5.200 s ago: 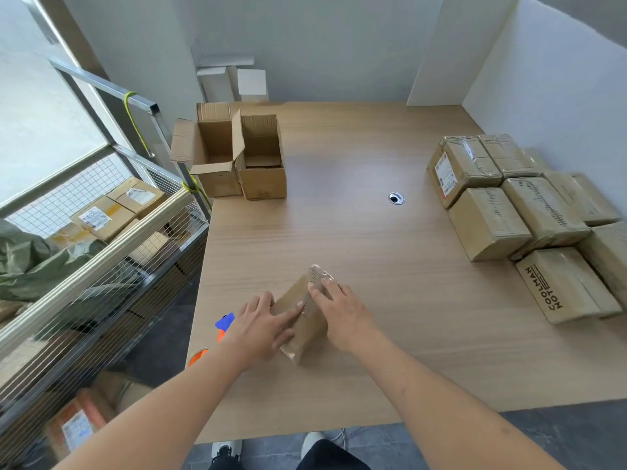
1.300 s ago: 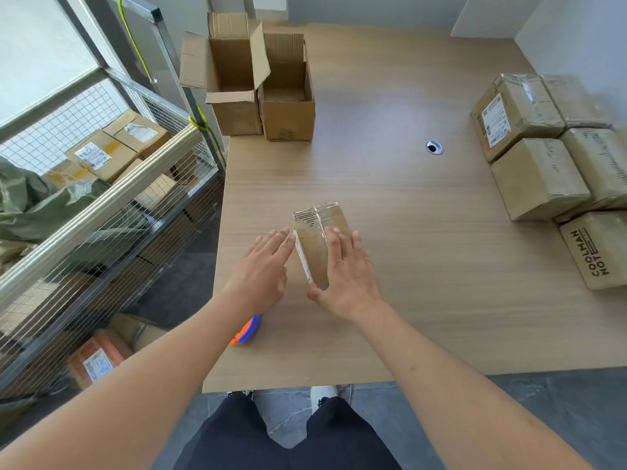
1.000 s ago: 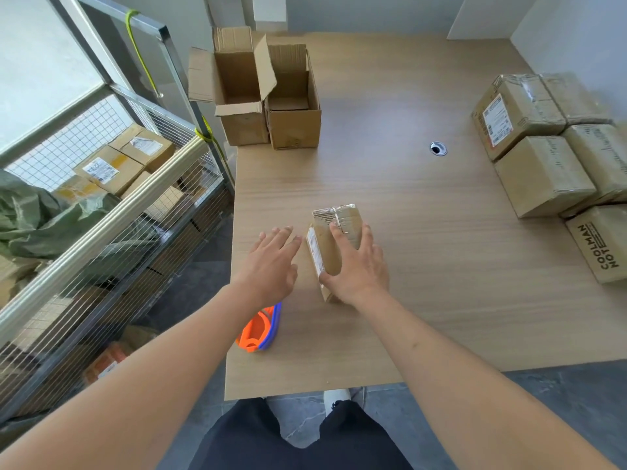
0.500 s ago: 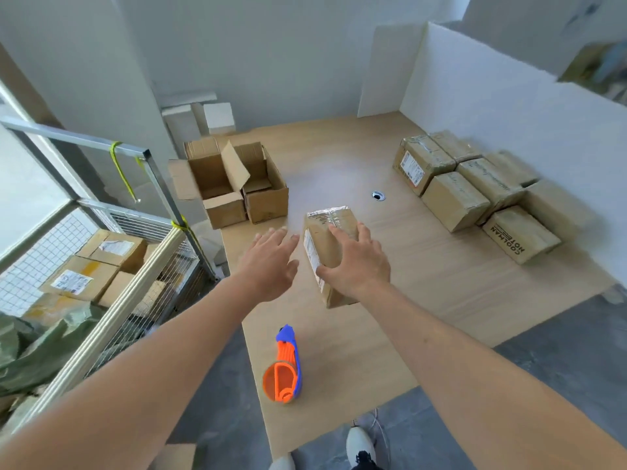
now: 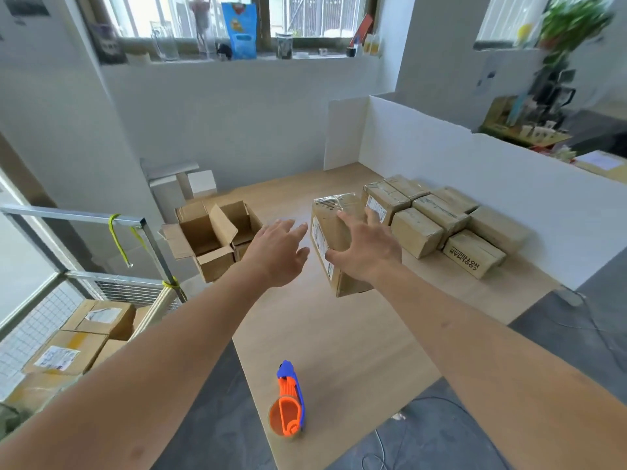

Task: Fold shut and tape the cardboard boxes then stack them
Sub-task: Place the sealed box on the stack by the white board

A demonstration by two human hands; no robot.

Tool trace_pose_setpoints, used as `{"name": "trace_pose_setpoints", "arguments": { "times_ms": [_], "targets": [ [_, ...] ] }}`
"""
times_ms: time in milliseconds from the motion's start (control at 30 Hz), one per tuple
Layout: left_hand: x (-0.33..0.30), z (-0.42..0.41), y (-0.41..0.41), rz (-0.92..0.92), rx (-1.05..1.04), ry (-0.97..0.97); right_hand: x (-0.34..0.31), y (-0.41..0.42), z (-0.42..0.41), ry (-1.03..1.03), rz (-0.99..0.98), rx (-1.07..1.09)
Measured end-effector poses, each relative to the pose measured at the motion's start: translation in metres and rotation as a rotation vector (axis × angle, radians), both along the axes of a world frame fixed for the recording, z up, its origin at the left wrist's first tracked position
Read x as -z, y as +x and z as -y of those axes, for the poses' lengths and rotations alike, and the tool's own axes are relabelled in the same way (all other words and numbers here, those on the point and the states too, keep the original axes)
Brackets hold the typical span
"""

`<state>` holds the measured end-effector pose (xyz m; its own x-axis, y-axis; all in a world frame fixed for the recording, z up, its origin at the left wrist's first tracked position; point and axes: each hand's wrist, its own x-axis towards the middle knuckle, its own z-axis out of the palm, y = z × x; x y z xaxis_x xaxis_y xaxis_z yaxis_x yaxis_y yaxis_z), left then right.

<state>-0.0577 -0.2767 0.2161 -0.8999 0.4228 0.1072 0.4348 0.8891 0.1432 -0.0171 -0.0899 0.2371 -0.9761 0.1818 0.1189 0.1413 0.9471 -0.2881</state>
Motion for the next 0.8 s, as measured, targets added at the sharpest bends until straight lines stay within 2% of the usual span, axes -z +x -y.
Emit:
{"name": "trace_pose_setpoints", "arguments": {
  "times_ms": [333, 800],
  "targets": [
    [-0.031, -0.073, 0.005, -0.017, 0.057, -0.016, -0.022, 0.015, -0.073, 0.004, -0.017, 0.080],
    [0.000, -0.262, 0.002, 0.032, 0.030, -0.013, -0.008, 0.024, -0.259, -0.026, 0.022, 0.037]
  ]
}}
